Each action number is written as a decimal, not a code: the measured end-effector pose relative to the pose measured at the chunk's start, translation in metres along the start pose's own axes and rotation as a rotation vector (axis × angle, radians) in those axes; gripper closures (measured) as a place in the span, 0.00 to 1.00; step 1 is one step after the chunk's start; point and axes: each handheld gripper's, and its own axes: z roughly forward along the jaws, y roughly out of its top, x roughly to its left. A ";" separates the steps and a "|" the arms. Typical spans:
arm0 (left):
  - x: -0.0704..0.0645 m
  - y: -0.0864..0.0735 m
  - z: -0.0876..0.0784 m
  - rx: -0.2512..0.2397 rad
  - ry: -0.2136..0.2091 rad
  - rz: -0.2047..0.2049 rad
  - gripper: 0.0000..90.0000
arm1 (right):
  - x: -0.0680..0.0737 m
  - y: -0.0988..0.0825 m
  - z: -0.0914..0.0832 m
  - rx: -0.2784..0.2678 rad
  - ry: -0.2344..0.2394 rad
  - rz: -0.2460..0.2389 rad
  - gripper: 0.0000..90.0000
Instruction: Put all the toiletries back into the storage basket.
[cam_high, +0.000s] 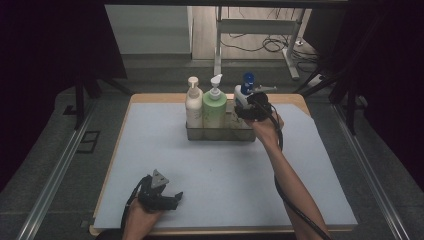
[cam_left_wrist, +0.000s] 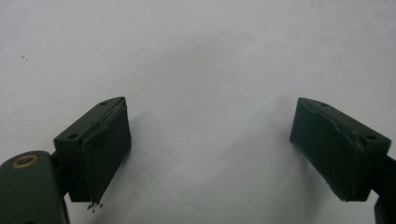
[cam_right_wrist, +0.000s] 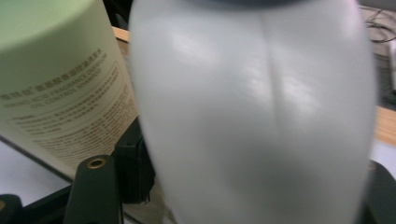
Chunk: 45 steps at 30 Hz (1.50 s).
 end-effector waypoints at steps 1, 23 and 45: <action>0.000 0.000 0.000 0.000 0.000 0.000 0.13 | -0.001 0.000 -0.001 -0.003 -0.003 0.000 0.39; 0.000 0.000 0.000 -0.001 0.000 -0.001 0.13 | -0.007 -0.018 -0.032 -0.030 0.056 -0.034 0.42; 0.000 0.000 0.000 -0.001 0.001 -0.002 0.13 | -0.042 -0.050 -0.049 -0.009 0.051 0.038 0.75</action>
